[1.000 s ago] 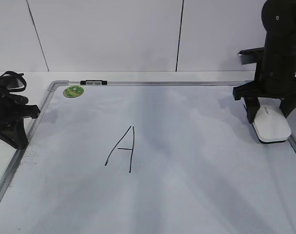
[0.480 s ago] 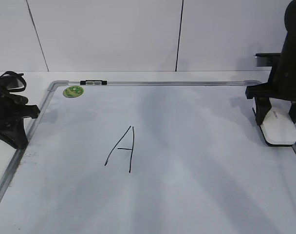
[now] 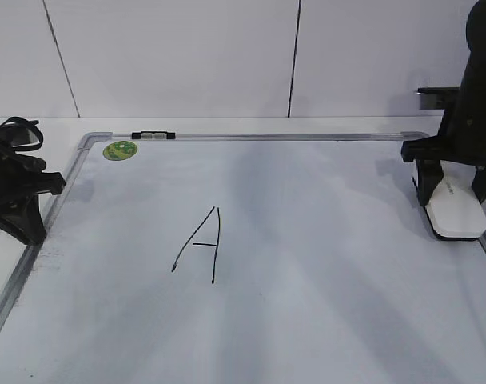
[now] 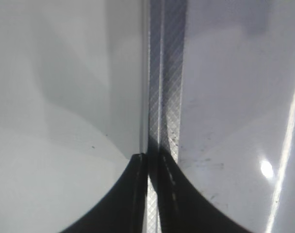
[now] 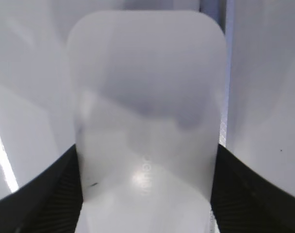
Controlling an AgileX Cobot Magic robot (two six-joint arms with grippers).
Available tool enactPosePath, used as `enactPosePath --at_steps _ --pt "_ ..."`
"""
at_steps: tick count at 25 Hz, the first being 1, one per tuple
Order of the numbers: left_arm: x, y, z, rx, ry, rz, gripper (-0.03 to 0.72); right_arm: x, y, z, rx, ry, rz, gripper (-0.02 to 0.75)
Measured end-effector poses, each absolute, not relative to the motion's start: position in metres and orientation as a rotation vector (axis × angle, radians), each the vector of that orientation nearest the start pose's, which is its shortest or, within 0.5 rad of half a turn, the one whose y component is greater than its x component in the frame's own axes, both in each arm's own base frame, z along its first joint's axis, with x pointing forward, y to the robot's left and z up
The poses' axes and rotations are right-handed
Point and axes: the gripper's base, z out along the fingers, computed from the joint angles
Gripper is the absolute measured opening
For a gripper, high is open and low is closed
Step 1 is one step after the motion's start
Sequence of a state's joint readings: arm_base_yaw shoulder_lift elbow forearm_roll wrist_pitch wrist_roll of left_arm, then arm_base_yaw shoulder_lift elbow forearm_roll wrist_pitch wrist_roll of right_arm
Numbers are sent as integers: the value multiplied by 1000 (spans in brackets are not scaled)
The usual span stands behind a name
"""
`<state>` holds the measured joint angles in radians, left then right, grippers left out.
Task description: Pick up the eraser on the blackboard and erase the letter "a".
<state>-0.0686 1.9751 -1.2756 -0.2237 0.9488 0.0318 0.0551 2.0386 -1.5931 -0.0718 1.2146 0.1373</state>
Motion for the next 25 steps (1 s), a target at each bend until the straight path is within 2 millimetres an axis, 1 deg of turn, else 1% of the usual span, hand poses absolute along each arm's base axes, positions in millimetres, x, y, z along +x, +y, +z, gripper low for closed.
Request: enactPosePath --at_steps 13,25 --pt "364 -42 152 -49 3121 -291 46 404 20 199 157 3136 -45 564" --pt "364 -42 152 -49 3121 -291 46 404 20 199 161 3137 -39 564"
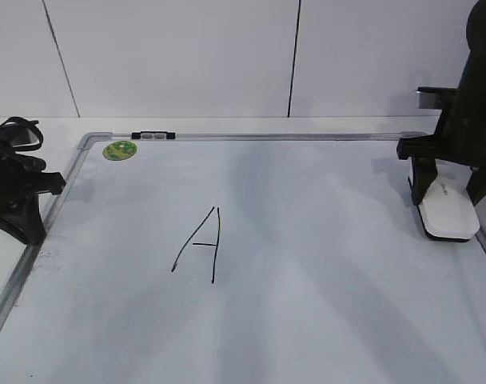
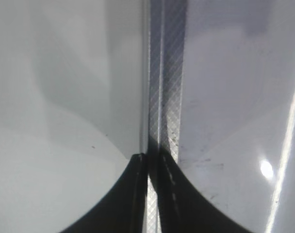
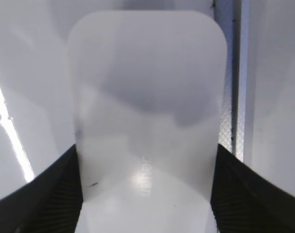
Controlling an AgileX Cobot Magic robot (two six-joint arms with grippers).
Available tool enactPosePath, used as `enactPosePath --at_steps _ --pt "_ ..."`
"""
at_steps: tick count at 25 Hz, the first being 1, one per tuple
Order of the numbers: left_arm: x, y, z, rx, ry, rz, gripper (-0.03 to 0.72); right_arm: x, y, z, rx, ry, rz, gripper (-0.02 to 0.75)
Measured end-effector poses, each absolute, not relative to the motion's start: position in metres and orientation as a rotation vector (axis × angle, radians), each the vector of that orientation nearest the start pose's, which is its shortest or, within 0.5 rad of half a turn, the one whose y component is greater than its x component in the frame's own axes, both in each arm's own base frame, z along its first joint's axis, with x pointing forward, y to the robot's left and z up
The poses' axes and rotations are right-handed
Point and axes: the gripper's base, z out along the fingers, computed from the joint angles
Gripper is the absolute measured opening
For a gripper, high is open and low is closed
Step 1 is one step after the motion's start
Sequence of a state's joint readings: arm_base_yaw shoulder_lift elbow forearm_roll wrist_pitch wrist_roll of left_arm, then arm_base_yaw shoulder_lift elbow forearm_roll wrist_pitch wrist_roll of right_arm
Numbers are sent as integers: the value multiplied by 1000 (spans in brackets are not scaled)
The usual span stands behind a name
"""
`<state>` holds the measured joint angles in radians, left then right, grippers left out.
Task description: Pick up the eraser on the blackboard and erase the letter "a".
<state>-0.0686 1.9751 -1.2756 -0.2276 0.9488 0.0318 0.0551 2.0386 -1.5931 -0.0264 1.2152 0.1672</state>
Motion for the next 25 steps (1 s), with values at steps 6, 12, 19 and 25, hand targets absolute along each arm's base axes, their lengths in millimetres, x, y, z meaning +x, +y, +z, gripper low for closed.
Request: enactPosePath --at_steps 6,12,19,25 --pt "364 -42 152 -49 3121 -291 46 404 19 199 157 3136 -52 564" --pt "364 -42 152 -49 3121 -291 46 403 19 199 154 3137 -61 564" --pt "364 -42 152 -49 3121 -291 49 404 16 199 163 3137 -62 564" --pt "364 -42 152 -50 3120 -290 50 403 15 201 158 3133 -67 564"
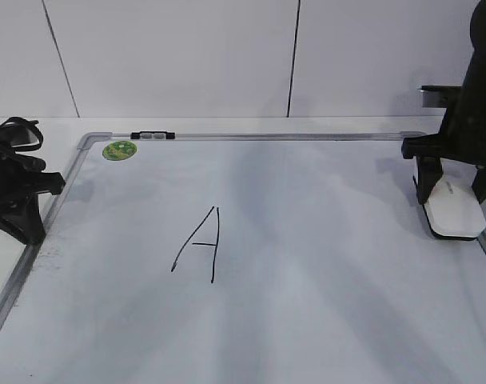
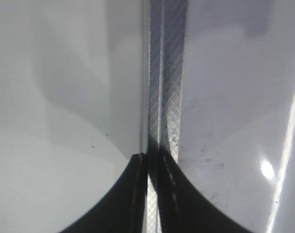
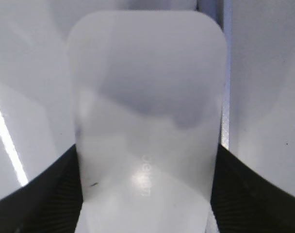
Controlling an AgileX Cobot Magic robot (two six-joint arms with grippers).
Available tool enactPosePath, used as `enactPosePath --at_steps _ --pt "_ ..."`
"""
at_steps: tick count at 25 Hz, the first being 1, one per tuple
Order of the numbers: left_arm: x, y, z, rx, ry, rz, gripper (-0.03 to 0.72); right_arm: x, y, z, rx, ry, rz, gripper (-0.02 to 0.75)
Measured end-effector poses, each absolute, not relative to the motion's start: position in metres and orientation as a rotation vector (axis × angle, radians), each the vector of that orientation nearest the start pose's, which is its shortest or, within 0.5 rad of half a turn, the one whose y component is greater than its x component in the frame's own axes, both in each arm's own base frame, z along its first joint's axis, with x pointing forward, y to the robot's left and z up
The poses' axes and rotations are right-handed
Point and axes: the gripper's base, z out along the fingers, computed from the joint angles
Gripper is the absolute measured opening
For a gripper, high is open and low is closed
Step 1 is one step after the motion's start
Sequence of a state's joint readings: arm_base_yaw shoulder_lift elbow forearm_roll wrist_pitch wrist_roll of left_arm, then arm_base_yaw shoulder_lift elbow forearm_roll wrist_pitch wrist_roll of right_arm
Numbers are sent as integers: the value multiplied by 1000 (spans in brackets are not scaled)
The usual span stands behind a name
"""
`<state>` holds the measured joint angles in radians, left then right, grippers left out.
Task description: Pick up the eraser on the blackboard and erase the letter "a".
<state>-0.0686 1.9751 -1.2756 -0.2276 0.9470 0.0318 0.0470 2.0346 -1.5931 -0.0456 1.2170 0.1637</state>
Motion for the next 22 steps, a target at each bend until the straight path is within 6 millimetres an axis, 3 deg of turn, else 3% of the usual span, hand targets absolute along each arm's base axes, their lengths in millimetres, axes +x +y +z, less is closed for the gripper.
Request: enactPosePath --at_steps 11,22 --pt "364 -42 152 -50 3120 -290 53 394 14 188 146 3187 -81 564" --pt "364 -42 152 -50 3120 -290 56 394 13 188 130 3186 -106 565"
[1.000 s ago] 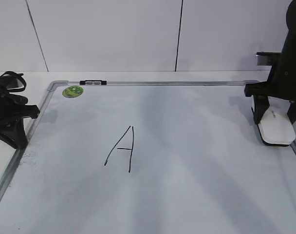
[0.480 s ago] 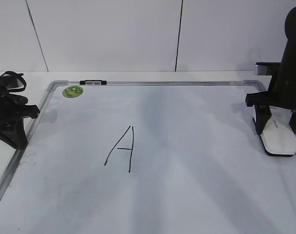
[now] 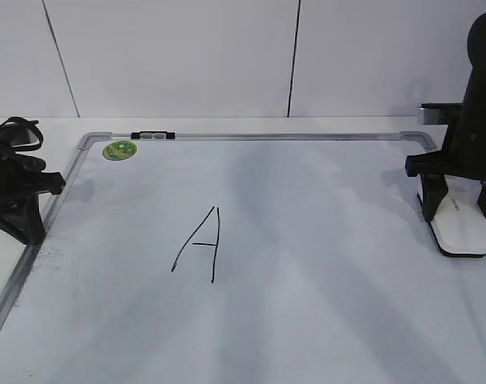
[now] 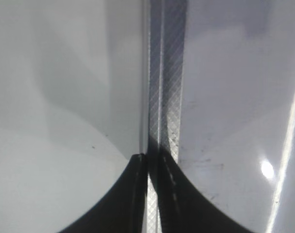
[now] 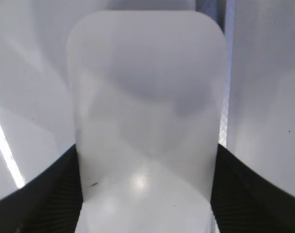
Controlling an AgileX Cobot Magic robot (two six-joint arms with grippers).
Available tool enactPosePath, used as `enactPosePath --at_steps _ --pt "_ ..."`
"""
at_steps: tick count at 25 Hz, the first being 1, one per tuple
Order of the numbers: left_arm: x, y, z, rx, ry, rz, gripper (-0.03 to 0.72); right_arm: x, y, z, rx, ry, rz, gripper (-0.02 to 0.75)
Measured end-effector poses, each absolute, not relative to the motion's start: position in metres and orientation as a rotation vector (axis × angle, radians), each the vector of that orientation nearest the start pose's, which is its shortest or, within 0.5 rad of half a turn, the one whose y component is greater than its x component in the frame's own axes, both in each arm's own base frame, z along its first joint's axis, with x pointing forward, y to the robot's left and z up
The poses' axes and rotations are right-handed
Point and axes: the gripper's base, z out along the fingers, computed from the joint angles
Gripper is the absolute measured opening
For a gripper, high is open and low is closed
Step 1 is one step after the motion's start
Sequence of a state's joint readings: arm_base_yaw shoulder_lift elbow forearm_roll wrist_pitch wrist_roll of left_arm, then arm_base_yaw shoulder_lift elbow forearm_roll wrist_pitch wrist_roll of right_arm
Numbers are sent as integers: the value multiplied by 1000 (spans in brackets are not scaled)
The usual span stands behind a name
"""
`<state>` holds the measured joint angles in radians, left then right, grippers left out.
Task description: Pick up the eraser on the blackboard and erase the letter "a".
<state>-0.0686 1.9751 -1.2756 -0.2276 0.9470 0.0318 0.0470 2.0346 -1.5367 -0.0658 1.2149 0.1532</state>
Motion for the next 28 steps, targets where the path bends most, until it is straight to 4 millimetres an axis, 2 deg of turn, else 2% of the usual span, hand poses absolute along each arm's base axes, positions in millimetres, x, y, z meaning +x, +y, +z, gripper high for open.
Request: enactPosePath --at_steps 8,13,18,20,25,28 --pt "365 -42 152 -50 3118 -290 59 394 13 189 51 3187 -109 666" --pt "365 -42 152 -50 3118 -290 61 395 13 189 47 3185 -108 669" --pt "365 -42 152 -50 3118 -290 76 399 13 206 50 3128 -98 669" --pt "365 -42 152 -50 3118 -290 104 400 13 213 52 3106 -95 669" --pt "365 -38 152 -39 3120 -262 297 399 13 223 53 3081 -92 667" --pt "365 -38 152 -38 3120 -260 360 397 13 229 53 3065 -90 666"
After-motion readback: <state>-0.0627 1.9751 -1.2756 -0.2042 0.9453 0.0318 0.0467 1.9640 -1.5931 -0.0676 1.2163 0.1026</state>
